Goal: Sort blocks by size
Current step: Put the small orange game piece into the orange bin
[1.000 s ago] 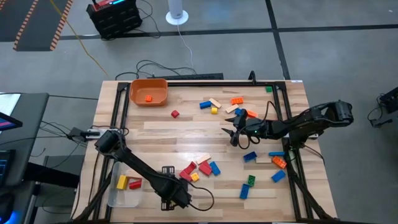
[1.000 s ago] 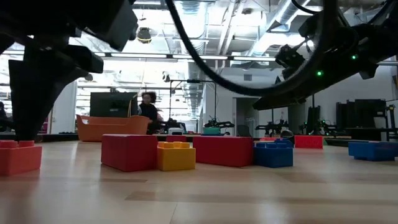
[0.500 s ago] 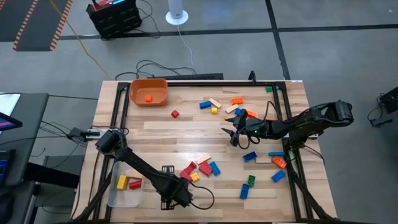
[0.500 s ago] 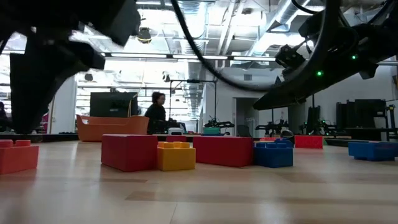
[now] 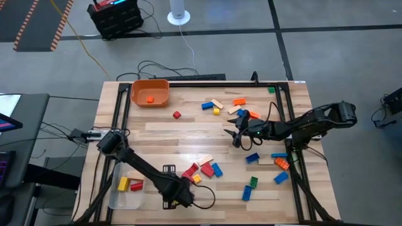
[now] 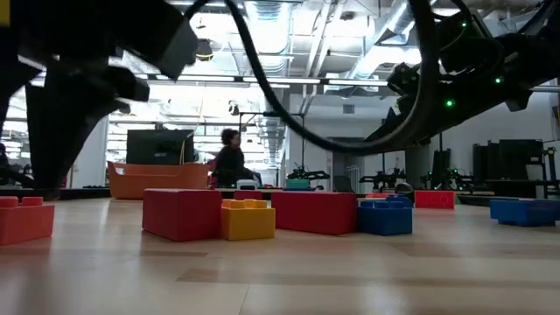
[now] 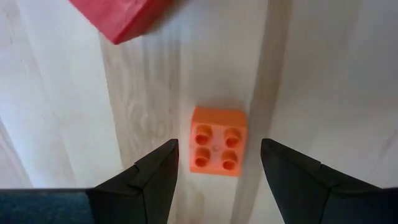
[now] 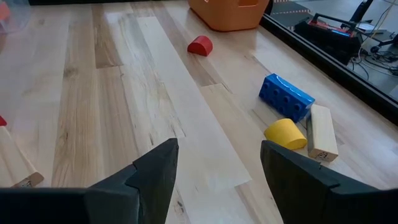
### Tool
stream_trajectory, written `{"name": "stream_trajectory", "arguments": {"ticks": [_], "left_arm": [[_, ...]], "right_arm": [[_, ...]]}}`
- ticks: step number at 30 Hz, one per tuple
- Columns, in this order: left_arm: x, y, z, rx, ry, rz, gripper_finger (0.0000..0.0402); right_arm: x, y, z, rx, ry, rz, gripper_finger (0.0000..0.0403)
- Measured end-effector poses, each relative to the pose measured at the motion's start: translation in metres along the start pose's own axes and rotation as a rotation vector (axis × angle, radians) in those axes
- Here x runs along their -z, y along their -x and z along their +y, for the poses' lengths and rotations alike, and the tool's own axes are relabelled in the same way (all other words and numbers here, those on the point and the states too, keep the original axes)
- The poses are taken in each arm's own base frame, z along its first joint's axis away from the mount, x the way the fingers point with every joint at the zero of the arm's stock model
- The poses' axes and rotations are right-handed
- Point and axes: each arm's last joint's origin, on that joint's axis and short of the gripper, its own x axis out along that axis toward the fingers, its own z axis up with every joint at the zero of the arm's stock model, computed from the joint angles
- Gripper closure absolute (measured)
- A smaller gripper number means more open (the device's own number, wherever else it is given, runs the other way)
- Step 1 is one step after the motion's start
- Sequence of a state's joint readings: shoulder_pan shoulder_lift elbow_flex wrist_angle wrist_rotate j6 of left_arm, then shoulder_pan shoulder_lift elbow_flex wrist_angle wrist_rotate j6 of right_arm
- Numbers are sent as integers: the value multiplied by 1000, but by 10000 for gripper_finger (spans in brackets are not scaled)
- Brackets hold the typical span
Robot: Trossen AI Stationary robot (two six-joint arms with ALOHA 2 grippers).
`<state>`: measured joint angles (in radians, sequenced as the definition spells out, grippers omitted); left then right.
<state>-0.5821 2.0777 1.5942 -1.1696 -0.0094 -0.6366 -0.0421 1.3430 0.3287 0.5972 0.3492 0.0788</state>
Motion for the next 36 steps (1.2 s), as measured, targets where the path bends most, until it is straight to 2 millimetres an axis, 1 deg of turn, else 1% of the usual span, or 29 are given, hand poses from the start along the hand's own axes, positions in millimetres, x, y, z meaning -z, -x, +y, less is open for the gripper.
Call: {"name": "stream_trajectory", "arguments": {"ticks": [3,9,13,16,21,25,27,31,36], "left_arm": [[0,-8,1,11,18,-1,180],[-1,-9,3,6,48,1,172],[-2,-9,3,9,10,-5,171],[-3,-9,3,16,7,-13,177],[-4,-23,4,52,25,-30,189],[-2,-25,5,54,34,-23,193],[-2,-25,5,46,22,-30,205],[-2,-25,5,36,3,-35,263],[-3,-24,9,27,-6,-26,266]], "right_arm": [[0,0,0,0,0,0,143],[0,0,0,0,0,0,143],[0,0,0,0,0,0,143],[0,0,0,0,0,-1,143],[0,0,0,0,0,-1,143],[0,0,0,0,0,-1,143],[0,0,0,0,-1,-2,143],[0,0,0,0,0,-1,143],[0,0,0,0,0,-1,143]]}}
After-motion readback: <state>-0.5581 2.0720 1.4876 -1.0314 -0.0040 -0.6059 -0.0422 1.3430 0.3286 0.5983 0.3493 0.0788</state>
